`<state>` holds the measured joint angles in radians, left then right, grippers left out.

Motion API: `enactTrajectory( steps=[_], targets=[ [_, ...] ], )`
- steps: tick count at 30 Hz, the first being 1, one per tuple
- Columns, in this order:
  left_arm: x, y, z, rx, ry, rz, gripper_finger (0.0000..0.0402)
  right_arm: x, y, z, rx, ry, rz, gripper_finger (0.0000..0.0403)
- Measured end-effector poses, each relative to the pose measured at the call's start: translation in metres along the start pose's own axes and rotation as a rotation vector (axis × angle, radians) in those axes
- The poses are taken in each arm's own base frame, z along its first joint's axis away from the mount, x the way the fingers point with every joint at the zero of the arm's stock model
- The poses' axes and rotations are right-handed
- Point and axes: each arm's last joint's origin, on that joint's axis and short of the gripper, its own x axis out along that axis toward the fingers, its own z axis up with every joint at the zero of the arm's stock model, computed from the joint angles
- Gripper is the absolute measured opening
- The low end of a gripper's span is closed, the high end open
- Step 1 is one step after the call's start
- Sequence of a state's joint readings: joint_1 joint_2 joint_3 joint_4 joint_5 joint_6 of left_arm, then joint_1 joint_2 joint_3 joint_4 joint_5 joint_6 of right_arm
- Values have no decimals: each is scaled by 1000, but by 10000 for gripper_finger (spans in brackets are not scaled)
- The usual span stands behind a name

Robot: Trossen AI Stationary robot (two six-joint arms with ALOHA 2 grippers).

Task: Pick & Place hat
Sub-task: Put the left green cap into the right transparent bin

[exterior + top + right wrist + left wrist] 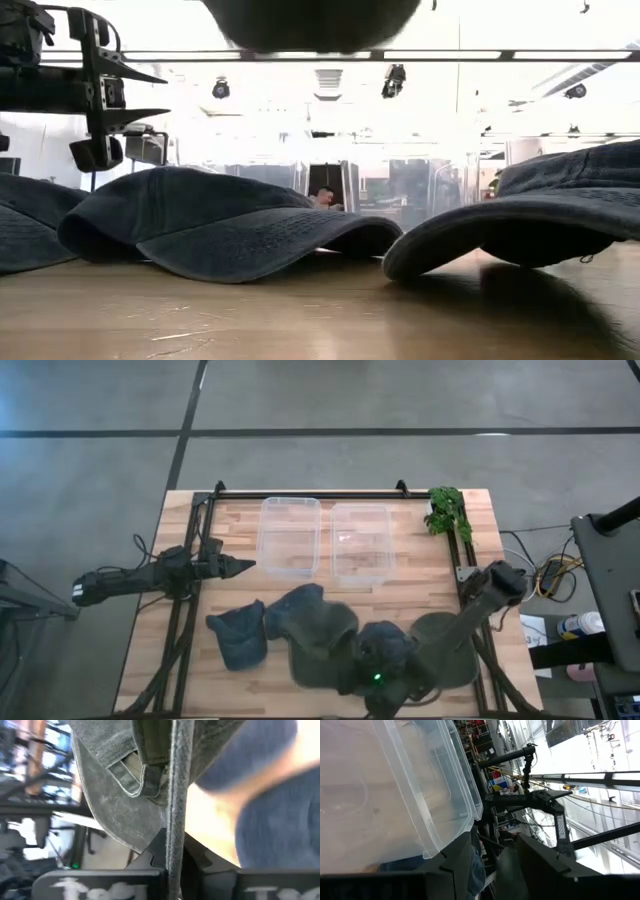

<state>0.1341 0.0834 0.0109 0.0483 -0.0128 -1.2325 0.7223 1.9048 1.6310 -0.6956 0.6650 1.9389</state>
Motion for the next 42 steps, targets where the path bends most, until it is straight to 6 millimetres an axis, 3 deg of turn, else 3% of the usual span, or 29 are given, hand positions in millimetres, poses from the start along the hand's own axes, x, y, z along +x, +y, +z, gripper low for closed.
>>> enactTrajectory(
  steps=[4, 9, 14, 21, 25, 30, 33, 42],
  targets=[
    [0, 1, 0, 0, 3, 8, 153, -32, 7, 30, -43, -114, 28, 14],
    [1, 1, 0, -1, 4, 14, 153, -57, -1, 82, -28, -224, -117, 13],
    [1, 2, 0, -1, -1, 21, 153, -77, -9, 142, 18, -132, -284, 13],
    [1, 2, 0, 0, -31, 36, 153, -84, -25, 225, 47, 27, -349, 13],
    [1, 2, 0, 1, -32, 37, 153, -69, -45, 258, 121, 153, -329, 13],
    [1, 3, 0, 2, -30, 41, 153, -32, -67, 285, 191, 240, -158, 13],
    [1, 3, 0, 2, -29, 45, 153, -14, -90, 289, 247, 293, -216, 13],
    [1, 3, 0, 2, -28, 46, 153, -8, -112, 283, 339, 419, -267, 13]
  ],
)
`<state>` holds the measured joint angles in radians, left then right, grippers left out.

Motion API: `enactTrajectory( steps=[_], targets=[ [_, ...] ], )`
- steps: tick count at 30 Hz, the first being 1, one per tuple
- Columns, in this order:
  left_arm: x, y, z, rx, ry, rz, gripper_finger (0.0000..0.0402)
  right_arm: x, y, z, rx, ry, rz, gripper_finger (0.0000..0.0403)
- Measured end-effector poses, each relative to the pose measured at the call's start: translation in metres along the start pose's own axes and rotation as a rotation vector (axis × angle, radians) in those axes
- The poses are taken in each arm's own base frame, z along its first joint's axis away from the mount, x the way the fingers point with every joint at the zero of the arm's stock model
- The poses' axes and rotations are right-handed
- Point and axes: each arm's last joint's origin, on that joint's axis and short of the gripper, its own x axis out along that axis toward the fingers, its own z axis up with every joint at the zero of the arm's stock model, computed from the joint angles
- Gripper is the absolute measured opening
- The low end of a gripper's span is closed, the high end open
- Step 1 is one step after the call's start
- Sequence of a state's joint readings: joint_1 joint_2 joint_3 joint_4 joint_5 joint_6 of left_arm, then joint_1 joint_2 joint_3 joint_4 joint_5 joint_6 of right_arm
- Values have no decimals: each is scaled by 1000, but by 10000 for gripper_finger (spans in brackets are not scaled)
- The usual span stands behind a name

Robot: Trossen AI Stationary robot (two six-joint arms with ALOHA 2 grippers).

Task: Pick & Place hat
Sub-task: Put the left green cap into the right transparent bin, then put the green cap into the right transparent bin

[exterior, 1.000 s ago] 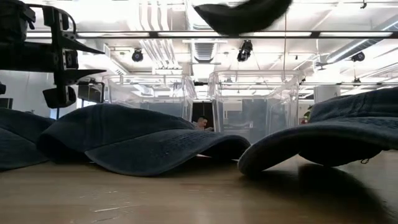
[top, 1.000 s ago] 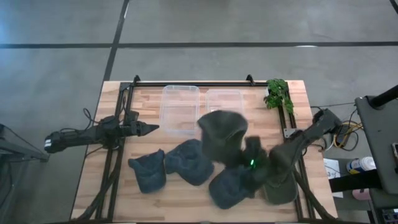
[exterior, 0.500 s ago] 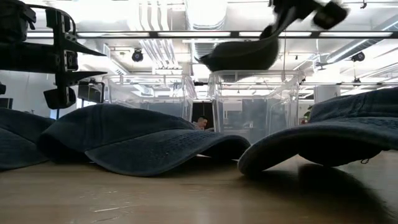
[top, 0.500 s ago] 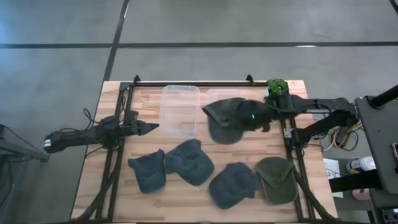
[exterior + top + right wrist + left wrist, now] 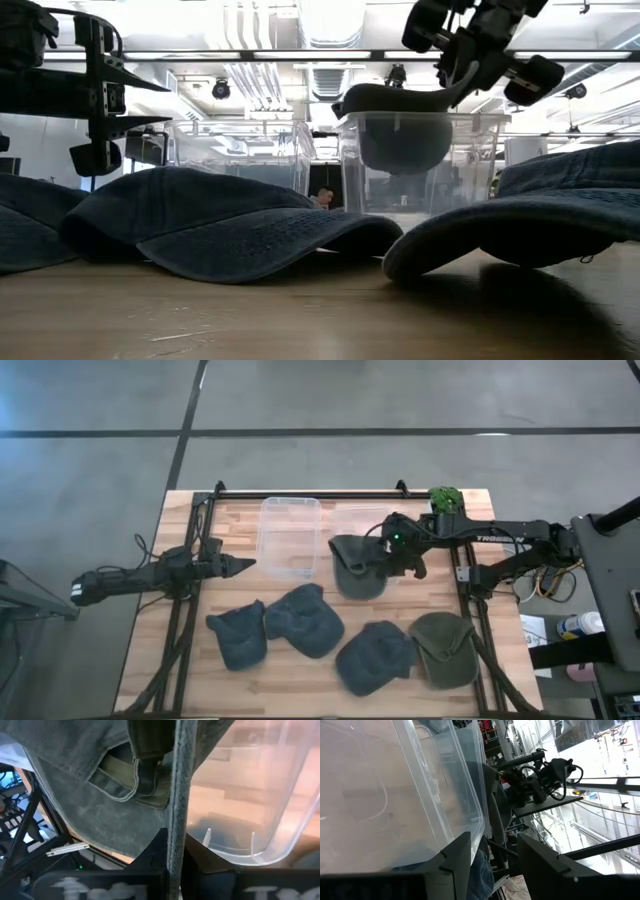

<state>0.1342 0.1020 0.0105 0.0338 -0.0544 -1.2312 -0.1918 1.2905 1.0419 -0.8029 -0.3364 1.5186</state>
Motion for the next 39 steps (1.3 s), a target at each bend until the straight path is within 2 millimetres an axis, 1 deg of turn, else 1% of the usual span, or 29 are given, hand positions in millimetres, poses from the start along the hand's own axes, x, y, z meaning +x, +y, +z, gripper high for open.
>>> enactTrajectory(
  steps=[4, 7, 10, 14, 18, 21, 23, 26, 29, 33, 36, 39],
  targets=[
    [0, 0, 0, -5, 0, 0, 153, -1, -1, 3, 37, -1, 2, 14],
    [0, 0, 0, -5, 1, 0, 153, -3, -1, 7, 54, -11, -3, 27],
    [0, 0, 0, -6, 1, 0, 153, -4, -2, 12, 88, -44, -3, 51],
    [0, 0, 0, -6, 0, 0, 153, -2, -7, 19, 121, -61, -18, 93],
    [0, 0, 0, -7, 1, 0, 153, -5, -5, 22, 97, -71, -3, 135],
    [0, 0, 0, -8, 1, 0, 153, -11, 2, 21, 53, -76, 26, 158],
    [0, 0, 0, -8, 1, 0, 153, -16, 6, 19, 24, -80, 45, 169],
    [0, 0, 0, -8, 1, 1, 153, -27, 12, 17, -10, -132, 35, 179],
    [0, 0, 0, -8, 1, 1, 153, -41, 15, 13, -61, -200, -15, 179],
    [0, 0, 0, -8, 1, 0, 153, -57, 14, 2, -91, -266, -113, 176],
    [0, 0, 0, -8, 0, 1, 153, -60, 12, -8, -112, -249, -169, 176],
    [0, 0, 0, -8, -10, 4, 153, -56, 12, -23, -169, -218, -188, 176]
  ],
)
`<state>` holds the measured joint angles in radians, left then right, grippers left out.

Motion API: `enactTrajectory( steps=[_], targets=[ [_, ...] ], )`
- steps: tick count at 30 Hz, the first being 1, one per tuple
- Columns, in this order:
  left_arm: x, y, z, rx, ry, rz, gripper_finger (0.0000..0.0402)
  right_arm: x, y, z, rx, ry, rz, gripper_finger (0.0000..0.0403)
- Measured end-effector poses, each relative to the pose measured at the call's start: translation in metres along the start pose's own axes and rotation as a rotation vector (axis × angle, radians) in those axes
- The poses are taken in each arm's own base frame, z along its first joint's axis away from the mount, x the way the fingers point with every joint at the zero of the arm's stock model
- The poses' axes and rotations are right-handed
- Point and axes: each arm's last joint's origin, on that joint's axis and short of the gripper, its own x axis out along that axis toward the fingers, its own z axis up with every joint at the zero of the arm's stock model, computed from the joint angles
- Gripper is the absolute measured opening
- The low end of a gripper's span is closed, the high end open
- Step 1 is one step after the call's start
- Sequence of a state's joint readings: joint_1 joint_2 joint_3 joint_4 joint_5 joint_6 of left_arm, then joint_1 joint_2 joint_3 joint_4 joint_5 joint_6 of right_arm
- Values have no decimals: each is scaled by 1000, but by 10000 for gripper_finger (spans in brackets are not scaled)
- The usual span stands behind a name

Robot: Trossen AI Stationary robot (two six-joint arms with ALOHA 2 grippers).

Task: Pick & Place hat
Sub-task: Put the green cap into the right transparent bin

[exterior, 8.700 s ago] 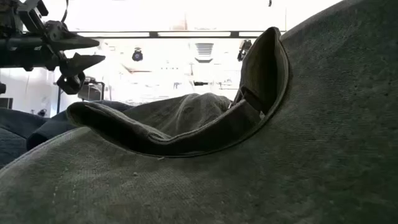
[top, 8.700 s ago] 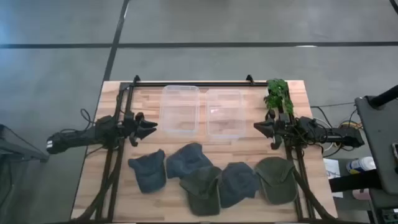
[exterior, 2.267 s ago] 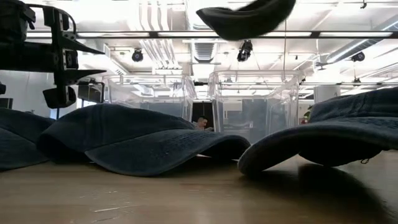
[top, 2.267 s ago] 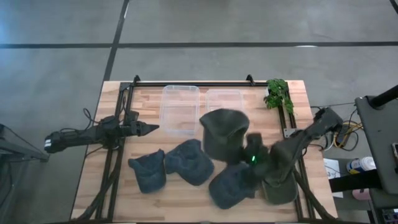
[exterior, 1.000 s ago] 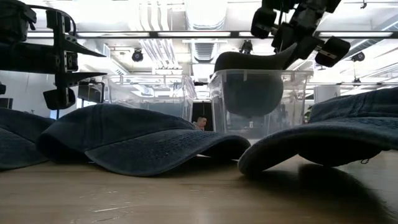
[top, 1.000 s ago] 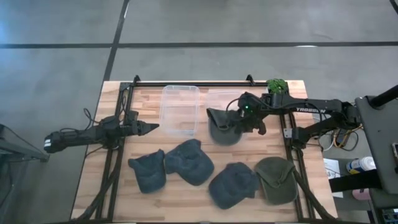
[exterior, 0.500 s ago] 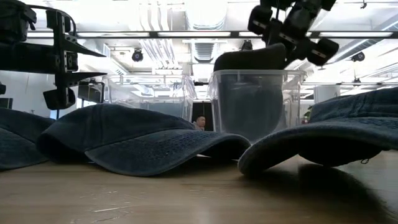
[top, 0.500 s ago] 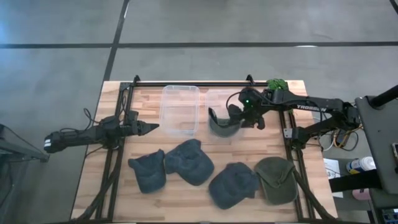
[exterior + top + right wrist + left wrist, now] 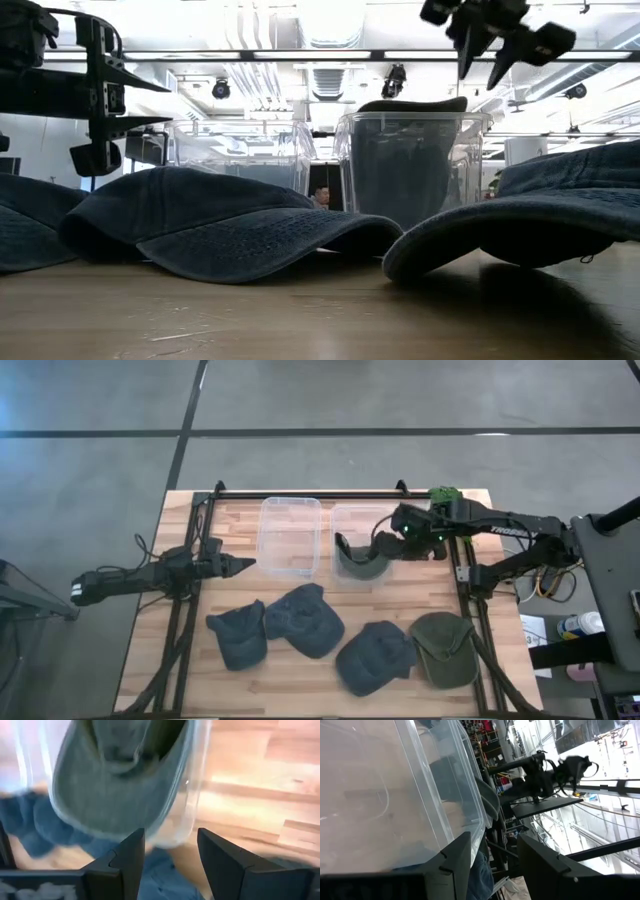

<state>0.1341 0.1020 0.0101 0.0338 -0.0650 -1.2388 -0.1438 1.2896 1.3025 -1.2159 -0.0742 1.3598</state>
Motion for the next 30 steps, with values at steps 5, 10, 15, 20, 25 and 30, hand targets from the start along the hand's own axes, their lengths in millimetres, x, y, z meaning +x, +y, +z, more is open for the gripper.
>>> enactTrajectory(
  steps=[5, 10, 15, 20, 25, 30],
  targets=[
    [0, 0, 1, 11, -28, 7, 153, 10, 5, -41, -150, 36, -37, 176],
    [0, 0, 3, 11, -86, 22, 153, 27, 10, -95, -271, 75, -87, 176],
    [0, 0, 3, 19, -88, 23, 153, 51, 15, -155, -225, 127, -84, 176],
    [0, 0, 3, 51, -81, 23, 153, 74, 9, -211, -123, 157, -137, 176],
    [0, 0, 2, 52, -77, 21, 153, 85, 5, -251, -59, 149, -226, 176],
    [0, 0, 2, 51, -62, 16, 153, 92, 3, -268, -65, 164, -477, 175]
  ],
)
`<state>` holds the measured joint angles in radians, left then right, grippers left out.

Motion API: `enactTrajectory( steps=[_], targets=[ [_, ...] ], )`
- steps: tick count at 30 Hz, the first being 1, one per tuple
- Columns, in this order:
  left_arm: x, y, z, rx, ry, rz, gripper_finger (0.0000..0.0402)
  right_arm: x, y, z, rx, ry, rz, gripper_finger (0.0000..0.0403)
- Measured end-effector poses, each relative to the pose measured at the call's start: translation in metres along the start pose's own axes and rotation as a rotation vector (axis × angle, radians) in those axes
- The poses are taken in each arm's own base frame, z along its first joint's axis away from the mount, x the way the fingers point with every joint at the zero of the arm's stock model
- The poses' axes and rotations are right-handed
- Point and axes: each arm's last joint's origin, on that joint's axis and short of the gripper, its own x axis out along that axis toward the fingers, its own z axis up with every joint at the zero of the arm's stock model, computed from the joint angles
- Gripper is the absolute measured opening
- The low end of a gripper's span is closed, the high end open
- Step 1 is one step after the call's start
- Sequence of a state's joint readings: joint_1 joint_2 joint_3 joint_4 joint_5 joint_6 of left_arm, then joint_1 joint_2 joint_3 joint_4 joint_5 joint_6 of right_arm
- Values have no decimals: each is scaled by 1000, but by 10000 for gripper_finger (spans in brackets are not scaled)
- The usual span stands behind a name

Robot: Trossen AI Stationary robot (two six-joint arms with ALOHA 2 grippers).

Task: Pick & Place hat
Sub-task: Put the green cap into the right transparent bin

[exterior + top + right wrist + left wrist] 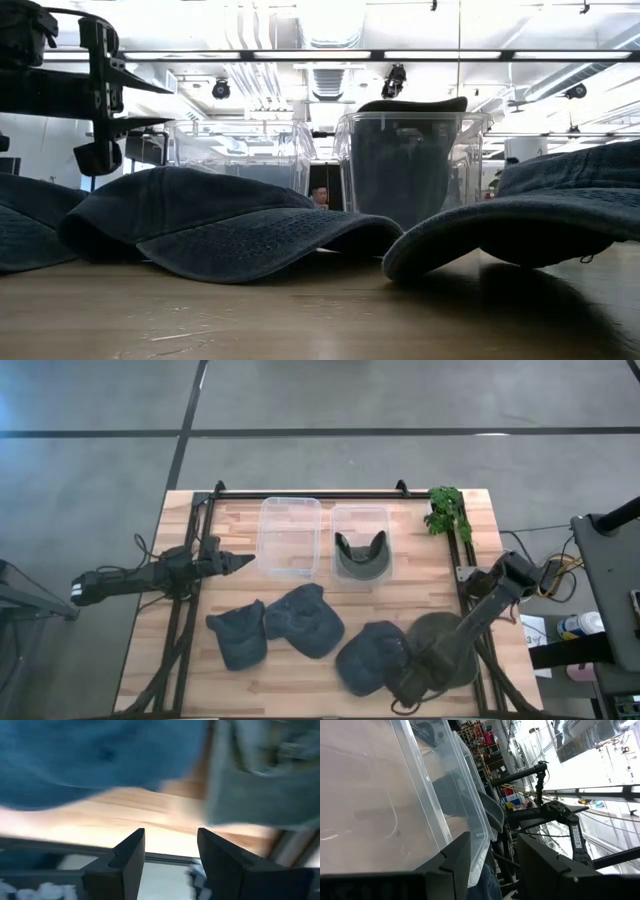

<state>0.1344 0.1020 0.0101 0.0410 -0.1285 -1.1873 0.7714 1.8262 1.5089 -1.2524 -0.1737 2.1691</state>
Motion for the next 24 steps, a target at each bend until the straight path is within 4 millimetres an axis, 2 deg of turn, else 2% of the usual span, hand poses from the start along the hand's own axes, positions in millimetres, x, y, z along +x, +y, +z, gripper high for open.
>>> enactTrajectory(
  steps=[3, 7, 16, 24],
  targets=[
    [0, 0, 0, -1, 14, -5, 153, 3, 2, -5, -5, 19, -137, 175],
    [0, 0, -1, -22, 44, -13, 153, 12, 8, -9, -26, 27, -179, 175],
    [0, -1, -2, -50, 63, -24, 153, 52, 23, -10, 1, -32, -276, 176],
    [0, -1, -2, -52, 64, -23, 153, 78, 26, -7, 15, -109, -402, 173]
  ],
)
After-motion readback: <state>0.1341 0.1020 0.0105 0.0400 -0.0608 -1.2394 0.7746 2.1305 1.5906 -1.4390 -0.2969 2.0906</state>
